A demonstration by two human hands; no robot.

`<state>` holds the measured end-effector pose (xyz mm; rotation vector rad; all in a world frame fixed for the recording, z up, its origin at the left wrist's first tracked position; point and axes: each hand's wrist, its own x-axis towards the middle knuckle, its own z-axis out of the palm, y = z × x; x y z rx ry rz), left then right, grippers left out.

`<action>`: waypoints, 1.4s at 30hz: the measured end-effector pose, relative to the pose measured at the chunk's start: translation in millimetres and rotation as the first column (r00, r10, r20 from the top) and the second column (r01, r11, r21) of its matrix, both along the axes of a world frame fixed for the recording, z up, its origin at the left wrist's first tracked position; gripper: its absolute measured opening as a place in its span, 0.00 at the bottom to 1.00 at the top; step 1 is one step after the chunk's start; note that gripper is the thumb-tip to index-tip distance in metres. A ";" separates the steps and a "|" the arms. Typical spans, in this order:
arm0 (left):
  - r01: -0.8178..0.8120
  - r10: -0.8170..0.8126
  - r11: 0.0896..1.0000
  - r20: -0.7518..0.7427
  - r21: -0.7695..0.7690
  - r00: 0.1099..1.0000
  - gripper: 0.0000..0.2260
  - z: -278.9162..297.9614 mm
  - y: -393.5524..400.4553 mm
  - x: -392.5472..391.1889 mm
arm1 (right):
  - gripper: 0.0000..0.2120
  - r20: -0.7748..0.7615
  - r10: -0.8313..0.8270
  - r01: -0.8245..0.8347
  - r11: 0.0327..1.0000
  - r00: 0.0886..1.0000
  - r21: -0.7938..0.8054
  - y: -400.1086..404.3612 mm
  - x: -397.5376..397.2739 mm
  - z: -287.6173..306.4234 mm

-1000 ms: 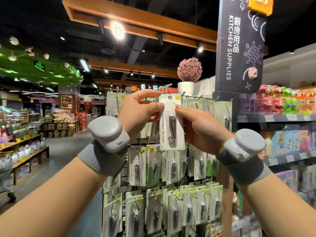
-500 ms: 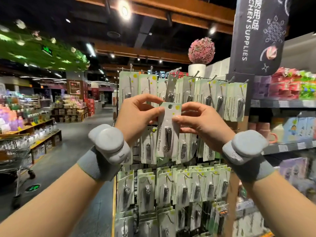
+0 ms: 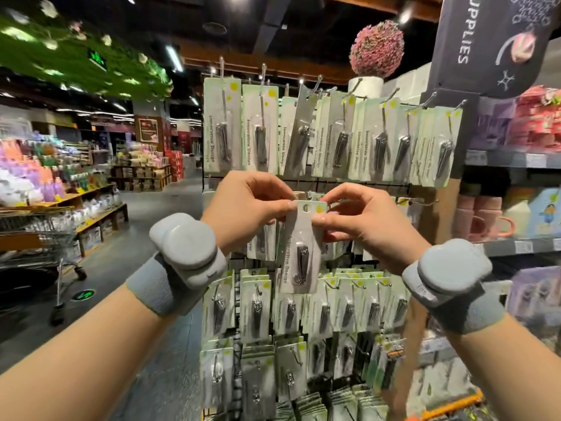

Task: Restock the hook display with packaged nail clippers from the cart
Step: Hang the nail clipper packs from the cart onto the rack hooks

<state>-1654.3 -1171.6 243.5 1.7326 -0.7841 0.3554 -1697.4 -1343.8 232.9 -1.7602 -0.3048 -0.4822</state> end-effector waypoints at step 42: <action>-0.419 0.288 0.855 0.391 0.305 0.874 0.06 22.3 -87.4 -4.0 | 0.04 0.285 -0.111 0.253 0.810 0.952 -0.529 -90.6 23.6 31.2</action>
